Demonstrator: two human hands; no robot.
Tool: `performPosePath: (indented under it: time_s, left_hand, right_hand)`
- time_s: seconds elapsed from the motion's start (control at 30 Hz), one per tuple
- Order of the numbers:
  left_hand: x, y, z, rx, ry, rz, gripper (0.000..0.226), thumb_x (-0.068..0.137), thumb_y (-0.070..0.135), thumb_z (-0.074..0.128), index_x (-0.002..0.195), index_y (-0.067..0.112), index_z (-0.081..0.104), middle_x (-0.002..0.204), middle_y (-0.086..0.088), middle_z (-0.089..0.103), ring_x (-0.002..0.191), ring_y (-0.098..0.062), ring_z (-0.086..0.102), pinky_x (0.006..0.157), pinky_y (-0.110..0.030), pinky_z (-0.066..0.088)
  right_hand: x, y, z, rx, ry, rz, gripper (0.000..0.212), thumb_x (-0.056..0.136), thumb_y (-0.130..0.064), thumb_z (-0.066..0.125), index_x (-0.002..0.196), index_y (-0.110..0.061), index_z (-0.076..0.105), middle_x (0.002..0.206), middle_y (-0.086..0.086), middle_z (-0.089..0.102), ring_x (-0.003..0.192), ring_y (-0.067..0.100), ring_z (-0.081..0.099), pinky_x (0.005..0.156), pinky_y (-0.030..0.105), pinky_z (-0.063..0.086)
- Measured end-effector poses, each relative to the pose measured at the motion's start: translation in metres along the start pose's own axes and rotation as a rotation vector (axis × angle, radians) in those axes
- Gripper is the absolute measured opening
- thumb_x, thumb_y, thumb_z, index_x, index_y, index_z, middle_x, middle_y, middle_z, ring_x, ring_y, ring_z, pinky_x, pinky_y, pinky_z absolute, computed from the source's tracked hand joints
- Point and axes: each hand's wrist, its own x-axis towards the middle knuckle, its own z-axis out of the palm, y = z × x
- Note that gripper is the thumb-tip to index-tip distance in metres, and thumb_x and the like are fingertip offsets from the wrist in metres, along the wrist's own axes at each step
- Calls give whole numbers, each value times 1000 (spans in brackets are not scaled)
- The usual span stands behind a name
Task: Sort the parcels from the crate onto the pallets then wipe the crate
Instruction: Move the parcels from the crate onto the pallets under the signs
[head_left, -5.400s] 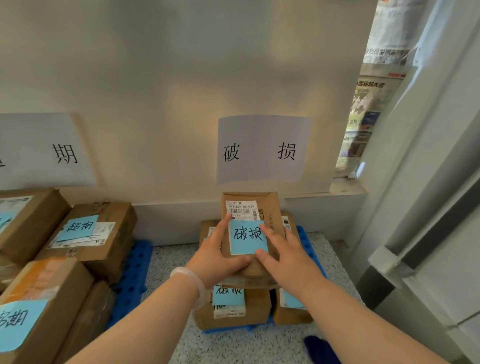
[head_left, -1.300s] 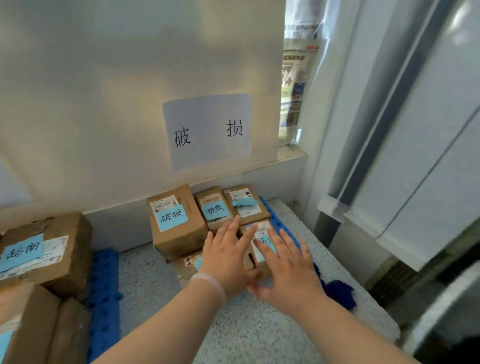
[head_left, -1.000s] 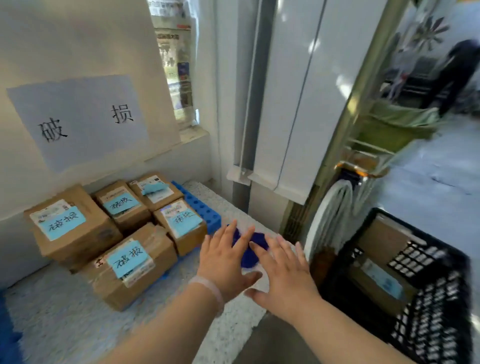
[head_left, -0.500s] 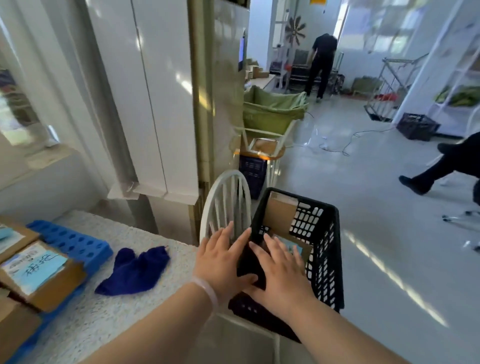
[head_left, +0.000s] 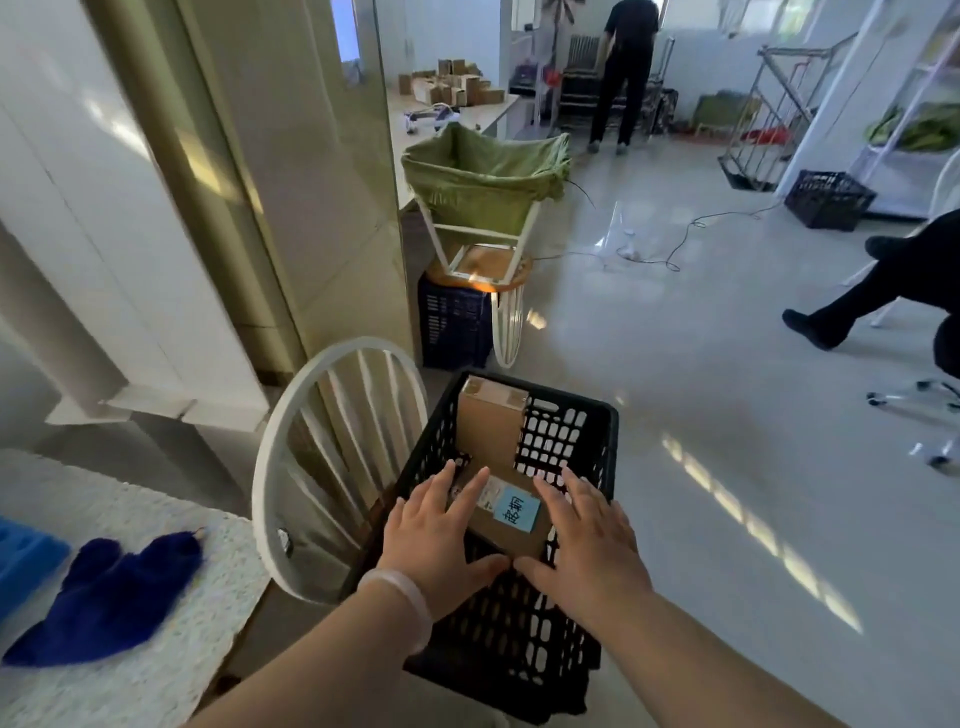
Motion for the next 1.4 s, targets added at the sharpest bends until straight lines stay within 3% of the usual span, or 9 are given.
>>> performPosePath:
  time_s: [0.37,0.8,1.07,1.23,1.4]
  left_hand:
    - [70,-16,35,-2,-185,-54,92,87,67,51,152,44,-9,164,4,-6,150,-22,1,122,-45,10]
    - [197,-54,100,41,-428,54,90,88,64,52,153,41,-5,164,2,-6,150,-24,2,122,-45,11]
    - [227,-70,167,-84,-539,-50,90,88,61,55,153,43,-5,163,3,-6,148,-29,2,117,-47,19]
    - [219,-73,198,-194,-597,-216,90,87,62,56,153,43,-2,161,2,-22,149,-31,-6,119,-46,14]
    - [214,-71,221,-340,-694,-297,98,85,61,60,153,43,-8,162,0,-18,150,-30,-4,121,-47,15]
  right_hand:
    - [54,27,40,82,-168,111,90,90,-59,56,155,-36,-1,164,-3,-10,151,19,-8,122,41,-3]
    - [145,43,112,182,-288,349,89,90,-58,55,155,-35,-2,164,-2,-7,151,20,-6,121,43,0]
    - [186,71,167,207,-348,430,88,91,-53,57,156,-31,3,164,-2,-6,150,20,-4,121,44,-1]
    - [219,88,190,142,-337,395,90,90,-52,58,156,-30,2,164,1,-2,151,23,-1,122,47,0]
    - [248,96,210,19,-383,279,93,89,-59,56,156,-29,0,165,1,-7,151,22,-3,122,51,4]
